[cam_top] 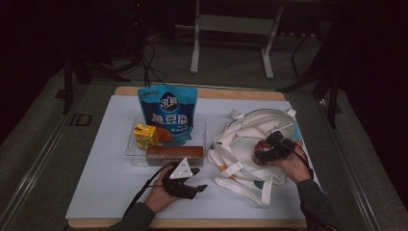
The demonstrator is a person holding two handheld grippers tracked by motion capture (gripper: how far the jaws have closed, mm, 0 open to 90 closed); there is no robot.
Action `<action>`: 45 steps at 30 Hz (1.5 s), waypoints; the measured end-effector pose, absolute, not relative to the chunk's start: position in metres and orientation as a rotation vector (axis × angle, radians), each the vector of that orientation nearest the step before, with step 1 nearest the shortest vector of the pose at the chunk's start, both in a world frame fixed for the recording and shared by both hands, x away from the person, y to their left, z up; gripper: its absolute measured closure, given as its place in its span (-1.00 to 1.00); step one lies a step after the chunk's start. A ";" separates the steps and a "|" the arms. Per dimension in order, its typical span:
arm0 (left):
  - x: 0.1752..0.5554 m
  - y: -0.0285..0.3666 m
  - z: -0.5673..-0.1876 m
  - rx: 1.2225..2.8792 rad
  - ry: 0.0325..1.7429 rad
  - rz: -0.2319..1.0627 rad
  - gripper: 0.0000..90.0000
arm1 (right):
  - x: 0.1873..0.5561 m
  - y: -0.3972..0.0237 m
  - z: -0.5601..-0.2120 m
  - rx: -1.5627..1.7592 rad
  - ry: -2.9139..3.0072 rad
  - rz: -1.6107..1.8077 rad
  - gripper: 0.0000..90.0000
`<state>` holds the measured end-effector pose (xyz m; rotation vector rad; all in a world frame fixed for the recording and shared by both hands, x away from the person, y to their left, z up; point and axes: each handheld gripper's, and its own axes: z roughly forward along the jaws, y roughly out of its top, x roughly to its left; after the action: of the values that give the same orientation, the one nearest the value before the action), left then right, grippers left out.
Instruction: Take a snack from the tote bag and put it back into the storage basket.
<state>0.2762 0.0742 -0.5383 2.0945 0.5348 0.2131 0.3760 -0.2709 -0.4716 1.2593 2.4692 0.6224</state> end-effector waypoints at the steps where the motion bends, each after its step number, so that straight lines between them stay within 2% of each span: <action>1: 0.276 0.074 -0.538 2.095 0.535 0.213 -0.21 | 0.376 -0.269 -0.472 1.253 2.472 0.626 -0.44; 18: 0.276 0.074 -0.538 2.094 0.535 0.213 -0.21 | 0.374 -0.259 -0.466 1.235 2.491 0.639 -0.43; 45: 0.276 0.074 -0.538 2.094 0.536 0.214 -0.21 | 0.365 -0.251 -0.432 1.176 2.493 0.712 -0.43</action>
<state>0.2762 0.0742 -0.5382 2.0940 0.5357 0.2144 0.3651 -0.2512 -0.4321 1.1764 2.4932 0.7117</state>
